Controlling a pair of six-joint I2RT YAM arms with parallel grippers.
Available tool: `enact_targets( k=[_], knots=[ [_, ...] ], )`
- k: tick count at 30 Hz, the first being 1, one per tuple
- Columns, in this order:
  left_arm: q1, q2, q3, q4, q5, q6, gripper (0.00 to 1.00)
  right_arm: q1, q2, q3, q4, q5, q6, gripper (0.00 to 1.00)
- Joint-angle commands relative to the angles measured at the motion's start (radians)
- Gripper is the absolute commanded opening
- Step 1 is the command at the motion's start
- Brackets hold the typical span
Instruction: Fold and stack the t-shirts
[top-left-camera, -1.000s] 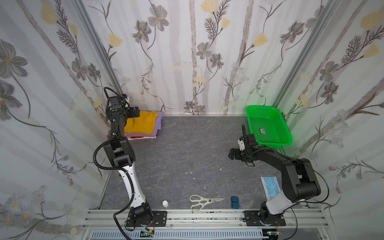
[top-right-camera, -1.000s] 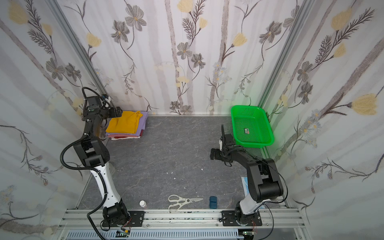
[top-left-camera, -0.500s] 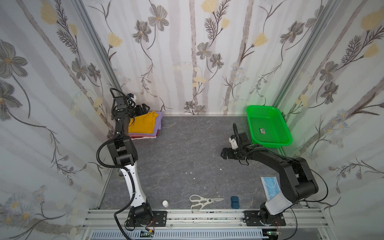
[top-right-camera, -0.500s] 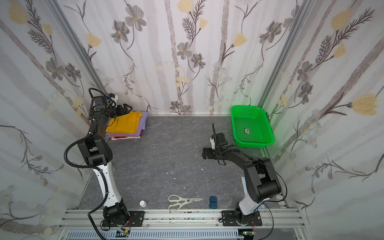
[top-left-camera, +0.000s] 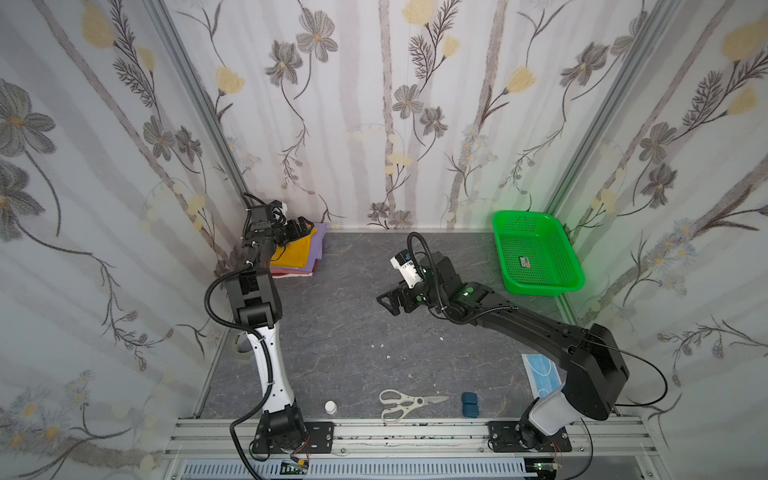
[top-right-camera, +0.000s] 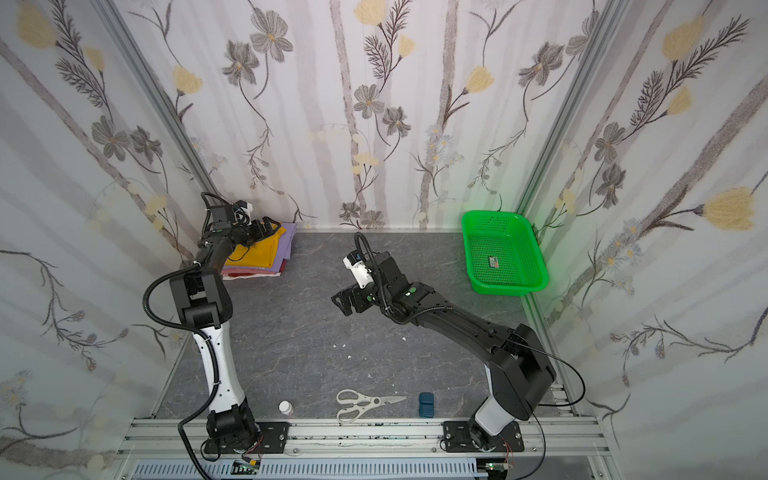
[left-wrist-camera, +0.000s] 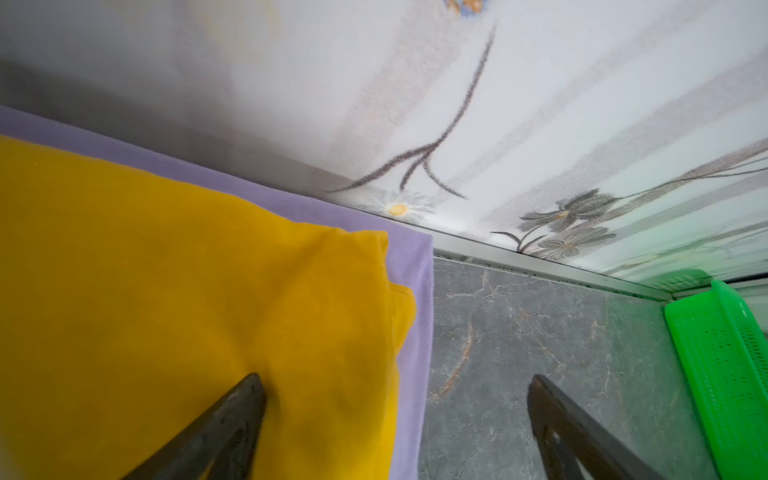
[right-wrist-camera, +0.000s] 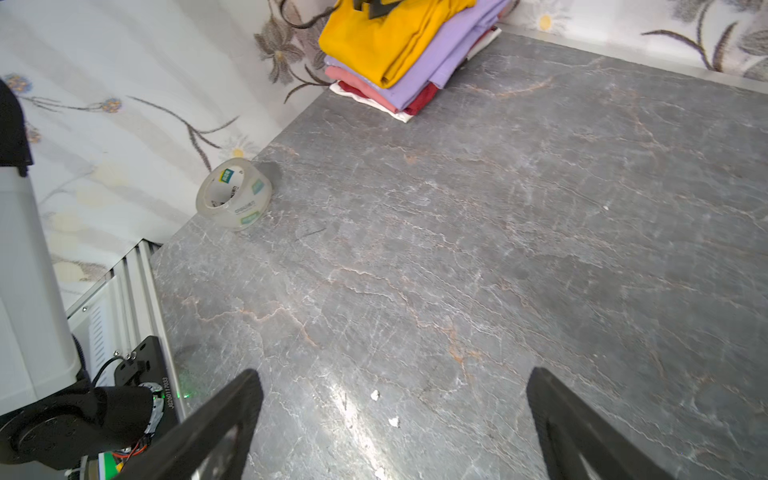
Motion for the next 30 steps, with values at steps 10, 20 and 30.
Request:
enact_targets(
  k=[10,20,30],
  knots=[
    [0.067,-0.086,-0.038,0.237,0.215,-0.219,1.0,0.012,-0.037,-0.002,0.028,0.032,-0.036,1.0],
    [0.142,-0.021,0.008,0.152,0.148,-0.194,1.0,0.013,-0.038,-0.012,0.037,0.024,-0.027,1.0],
    [0.152,0.112,0.128,0.01,0.106,-0.147,1.0,0.02,-0.074,-0.059,0.019,0.06,-0.014,1.0]
  ],
)
